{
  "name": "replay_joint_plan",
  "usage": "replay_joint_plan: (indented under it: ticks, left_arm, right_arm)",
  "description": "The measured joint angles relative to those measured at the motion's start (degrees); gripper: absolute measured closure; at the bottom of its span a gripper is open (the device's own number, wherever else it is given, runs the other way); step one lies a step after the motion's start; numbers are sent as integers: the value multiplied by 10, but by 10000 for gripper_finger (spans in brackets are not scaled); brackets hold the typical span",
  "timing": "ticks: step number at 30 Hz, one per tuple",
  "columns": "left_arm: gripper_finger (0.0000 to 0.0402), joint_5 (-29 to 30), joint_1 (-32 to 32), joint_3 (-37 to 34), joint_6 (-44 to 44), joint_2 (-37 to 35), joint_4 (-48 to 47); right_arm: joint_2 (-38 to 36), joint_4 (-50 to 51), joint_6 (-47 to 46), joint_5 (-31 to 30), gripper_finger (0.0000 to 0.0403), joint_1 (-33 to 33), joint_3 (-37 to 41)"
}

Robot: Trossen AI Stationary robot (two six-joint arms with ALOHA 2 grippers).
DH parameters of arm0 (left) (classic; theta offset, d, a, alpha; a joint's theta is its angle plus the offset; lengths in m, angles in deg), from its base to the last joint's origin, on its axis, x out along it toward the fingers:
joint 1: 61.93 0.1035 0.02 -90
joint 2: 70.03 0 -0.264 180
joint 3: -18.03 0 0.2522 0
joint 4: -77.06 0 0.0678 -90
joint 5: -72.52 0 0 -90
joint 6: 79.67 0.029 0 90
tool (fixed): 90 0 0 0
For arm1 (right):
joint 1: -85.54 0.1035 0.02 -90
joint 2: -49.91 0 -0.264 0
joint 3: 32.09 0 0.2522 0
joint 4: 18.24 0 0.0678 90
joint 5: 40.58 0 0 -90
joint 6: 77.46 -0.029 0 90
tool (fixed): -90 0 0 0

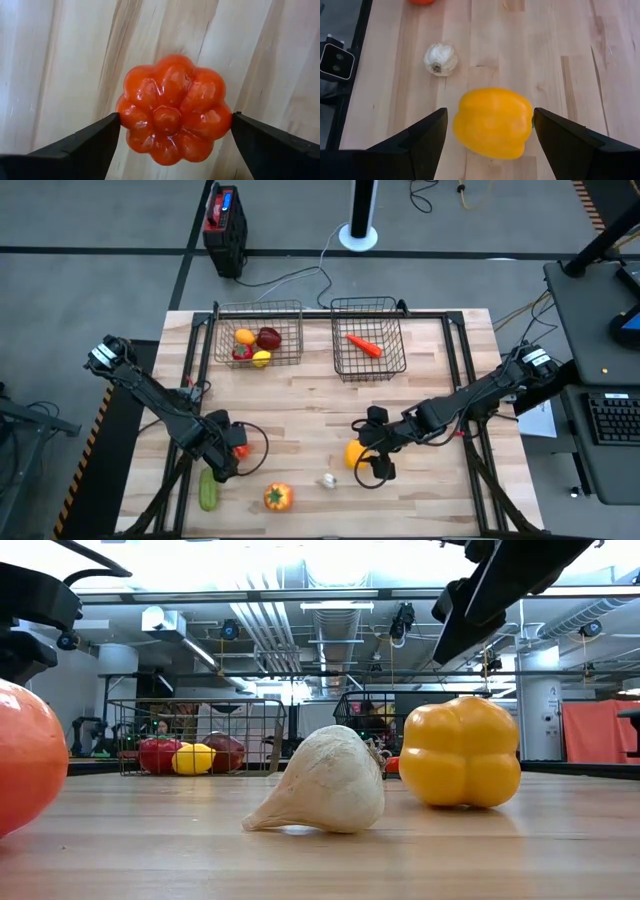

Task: Sort produce into baskets
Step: Put the pumpkin into the black wire basket

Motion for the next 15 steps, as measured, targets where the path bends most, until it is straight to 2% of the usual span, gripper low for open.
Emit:
replay_joint_plan:
  ticks: [4, 9, 15]
  left_arm:
    - [38, 1, 0, 0, 3, 0, 13]
    - [6, -1, 0, -3, 4, 1, 14]
    - [30, 9, 0, -3, 4, 1, 10]
  right_arm:
    - [0, 0, 0, 0, 115, 0, 1]
    - [0, -3, 0, 0, 115, 0, 1]
    - [0, -8, 0, 0, 115, 0, 1]
